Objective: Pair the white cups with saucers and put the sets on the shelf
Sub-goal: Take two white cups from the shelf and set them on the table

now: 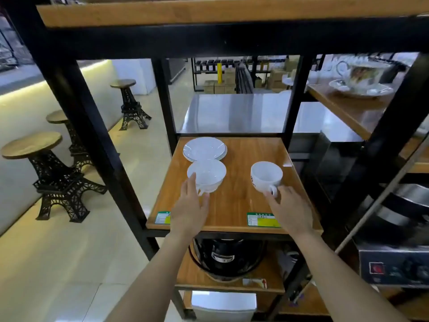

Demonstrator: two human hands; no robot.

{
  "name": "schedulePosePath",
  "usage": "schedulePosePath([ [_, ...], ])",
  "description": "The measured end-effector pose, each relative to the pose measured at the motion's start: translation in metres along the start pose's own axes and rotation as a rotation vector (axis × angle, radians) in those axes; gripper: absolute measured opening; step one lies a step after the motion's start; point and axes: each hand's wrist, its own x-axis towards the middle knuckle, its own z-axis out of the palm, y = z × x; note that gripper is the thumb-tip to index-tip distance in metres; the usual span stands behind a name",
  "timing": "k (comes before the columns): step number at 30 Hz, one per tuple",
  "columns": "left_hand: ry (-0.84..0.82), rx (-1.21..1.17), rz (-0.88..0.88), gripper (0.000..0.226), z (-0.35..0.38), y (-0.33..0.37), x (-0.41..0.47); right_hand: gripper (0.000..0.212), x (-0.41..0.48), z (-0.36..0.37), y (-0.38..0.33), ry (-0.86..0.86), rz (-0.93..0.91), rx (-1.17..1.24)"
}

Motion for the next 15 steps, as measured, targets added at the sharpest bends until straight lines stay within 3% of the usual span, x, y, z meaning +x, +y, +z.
schedulePosePath([
  [5,0.099,-0.223,-0.218,0.051,0.004,0.005,0.004,0.028,0.011,0.005,0.001,-0.193,0.143,0.326],
  [9,0.014,-0.538,-0.535,0.010,0.003,0.008,0.013,0.009,0.018,-0.001,0.002,-0.379,0.380,0.647],
  [12,-0.049,-0.744,-0.619,0.009,0.002,0.006,0.016,0.021,0.021,-0.004,0.001,-0.528,0.579,0.849],
  [15,-0.102,-0.866,-0.699,0.015,-0.001,0.008,0.019,0.028,0.026,-0.007,-0.001,-0.560,0.749,1.028],
])
